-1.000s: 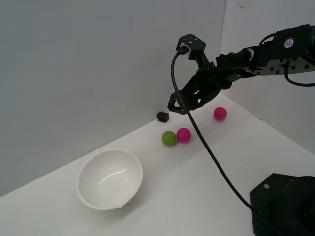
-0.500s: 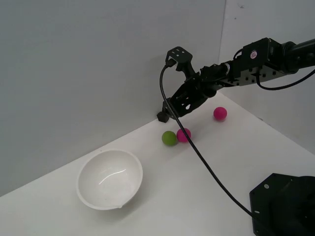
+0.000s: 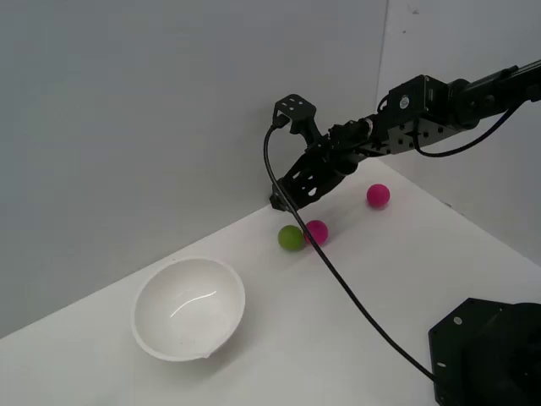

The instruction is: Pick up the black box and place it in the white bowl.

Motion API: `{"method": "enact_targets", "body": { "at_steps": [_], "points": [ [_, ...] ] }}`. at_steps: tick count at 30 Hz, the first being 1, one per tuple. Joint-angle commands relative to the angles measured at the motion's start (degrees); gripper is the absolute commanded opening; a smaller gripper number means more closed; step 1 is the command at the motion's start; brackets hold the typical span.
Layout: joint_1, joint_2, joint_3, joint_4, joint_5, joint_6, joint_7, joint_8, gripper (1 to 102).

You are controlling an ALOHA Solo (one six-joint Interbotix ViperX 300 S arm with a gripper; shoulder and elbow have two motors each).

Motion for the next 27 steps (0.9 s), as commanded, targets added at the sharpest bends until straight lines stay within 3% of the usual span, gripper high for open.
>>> {"method": "enact_targets", "body": {
  "at_steps": [1,27],
  "points": [
    [-0.62,0.44,0.53,-1.14,-2.11,-0.62,-0.26,0.53,76],
    [-1.85,-7.29,-7.21,-5.19,-6.24,-0.62,-1.32,0.53,76]
  ]
}}
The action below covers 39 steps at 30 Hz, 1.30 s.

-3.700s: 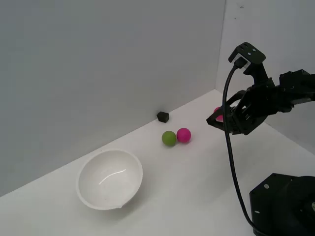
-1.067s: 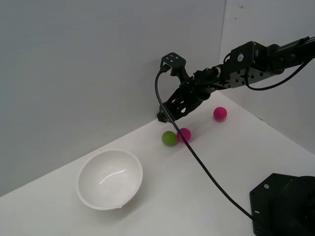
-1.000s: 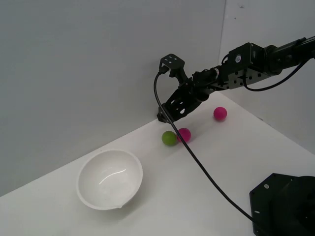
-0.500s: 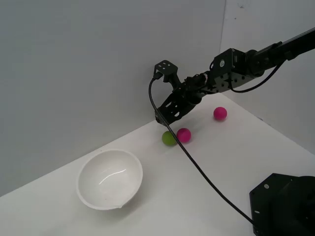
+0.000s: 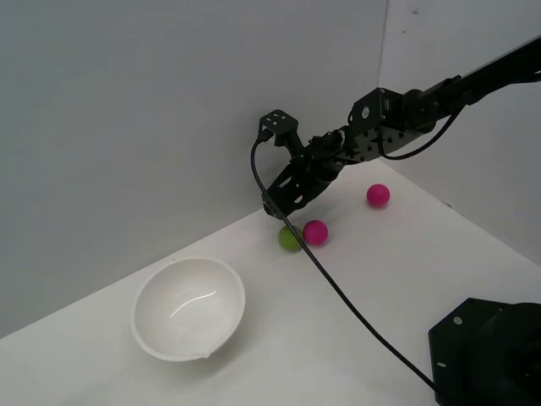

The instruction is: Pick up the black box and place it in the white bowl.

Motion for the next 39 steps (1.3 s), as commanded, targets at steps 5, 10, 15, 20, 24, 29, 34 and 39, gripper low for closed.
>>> {"method": "enact_targets", "body": {
  "at_steps": [5,10,15,20,24,29,34,39],
  "points": [
    [-0.88,0.79,0.7,-1.23,-2.11,-0.7,0.09,0.44,76],
    [-0.88,0.7,0.7,-1.23,-2.11,-0.7,0.09,0.44,62],
    [-0.88,0.88,0.79,-1.23,-2.11,-0.7,0.09,0.44,53],
    [-0.79,0.88,0.88,-1.23,-2.11,-0.62,0.09,0.44,41],
    [-0.88,0.97,1.05,-1.23,-2.11,-0.62,0.09,0.44,30],
    [-0.7,1.05,1.14,-1.23,-2.11,-0.62,0.09,0.44,25],
    [-0.53,1.14,1.14,-1.14,-2.02,-0.7,0.09,0.44,25],
    [-0.44,1.58,1.67,-1.05,-2.02,-0.7,0.18,0.44,25]
  ]
}}
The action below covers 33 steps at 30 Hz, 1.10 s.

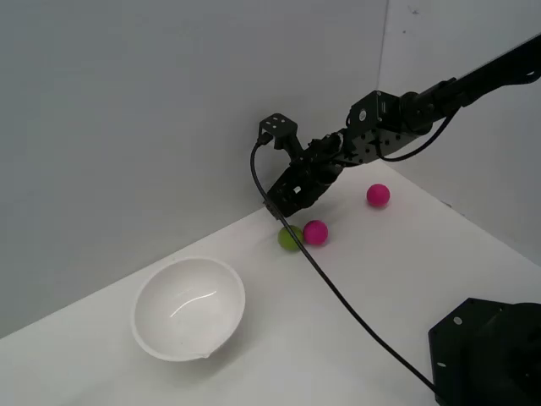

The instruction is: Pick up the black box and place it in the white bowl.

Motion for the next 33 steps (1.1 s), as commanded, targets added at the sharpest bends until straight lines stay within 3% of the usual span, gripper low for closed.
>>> {"method": "enact_targets", "body": {
  "at_steps": [1,33],
  "points": [
    [-0.35,2.55,2.64,-0.97,-1.85,-0.62,0.26,0.35,25],
    [4.83,16.17,16.52,0.35,-0.44,-0.35,9.49,0.44,25]
  ]
}}
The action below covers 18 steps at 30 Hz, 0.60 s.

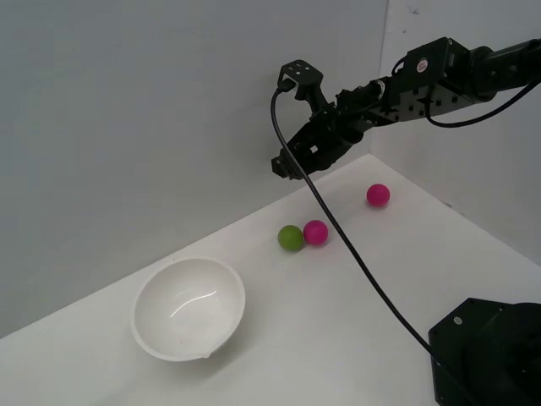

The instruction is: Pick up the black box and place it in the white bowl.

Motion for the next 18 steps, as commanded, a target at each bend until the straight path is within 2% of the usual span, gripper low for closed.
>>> {"method": "enact_targets", "body": {
  "at_steps": [1,18],
  "points": [
    [0.18,2.99,3.43,0.35,-0.26,-0.44,0.79,0.44,25],
    [1.76,11.95,12.3,3.96,3.25,-0.35,5.89,0.44,25]
  ]
}}
